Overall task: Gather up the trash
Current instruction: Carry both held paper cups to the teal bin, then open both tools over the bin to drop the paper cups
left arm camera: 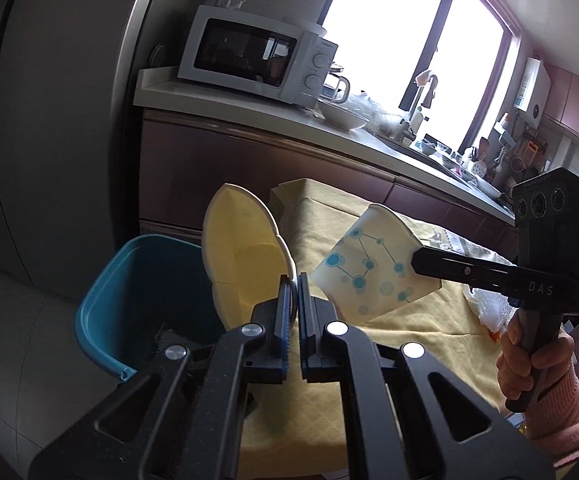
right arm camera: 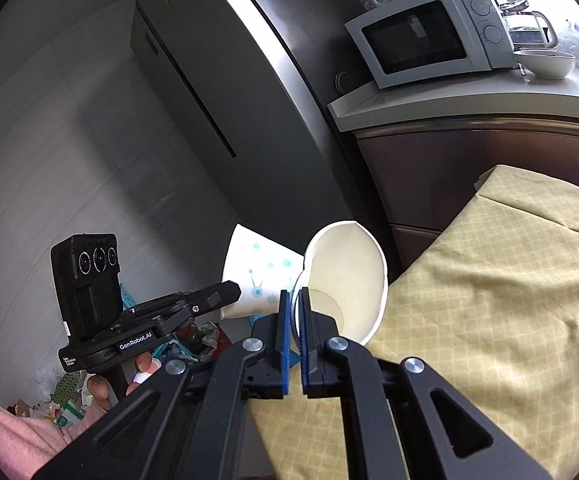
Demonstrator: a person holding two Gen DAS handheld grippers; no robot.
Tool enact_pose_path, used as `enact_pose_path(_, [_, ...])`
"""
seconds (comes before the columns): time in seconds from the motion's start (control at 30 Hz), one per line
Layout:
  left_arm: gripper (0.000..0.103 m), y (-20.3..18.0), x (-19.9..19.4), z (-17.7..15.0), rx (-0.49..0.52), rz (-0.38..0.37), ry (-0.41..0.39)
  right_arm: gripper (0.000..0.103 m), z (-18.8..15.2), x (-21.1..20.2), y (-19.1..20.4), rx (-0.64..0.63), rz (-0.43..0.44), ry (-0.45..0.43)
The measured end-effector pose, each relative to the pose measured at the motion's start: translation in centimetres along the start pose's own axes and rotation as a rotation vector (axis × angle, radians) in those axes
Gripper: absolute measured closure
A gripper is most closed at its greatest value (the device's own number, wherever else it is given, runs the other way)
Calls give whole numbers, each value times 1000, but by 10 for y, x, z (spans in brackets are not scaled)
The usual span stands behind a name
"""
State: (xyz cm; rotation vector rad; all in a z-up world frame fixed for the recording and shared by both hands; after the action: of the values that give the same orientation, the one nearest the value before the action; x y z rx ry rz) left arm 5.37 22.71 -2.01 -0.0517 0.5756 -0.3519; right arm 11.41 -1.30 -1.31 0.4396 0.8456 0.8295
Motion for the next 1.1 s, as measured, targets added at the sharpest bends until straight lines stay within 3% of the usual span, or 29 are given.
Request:
enact_pose_path(0.47, [99,52,17,-13,-78,96,54,100,20,68,8,8,-1,88])
enact_pose_path(1.1, [99,91,62,-39,-155,151,158,100,11,160,-1,35,-123,253])
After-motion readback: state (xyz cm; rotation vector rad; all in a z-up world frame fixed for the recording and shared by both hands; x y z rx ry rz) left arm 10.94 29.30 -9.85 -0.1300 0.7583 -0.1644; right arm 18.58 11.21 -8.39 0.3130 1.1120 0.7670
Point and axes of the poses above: each gripper's, at about its wrist camera, not at the fingertips, and x roughly the way its jaws point, y to its left, z to its top, the point moved 2 cm from there along x, roughly the way its jaws point, and after that the axes turned 12 degrees about x, right-handed, at the moved point
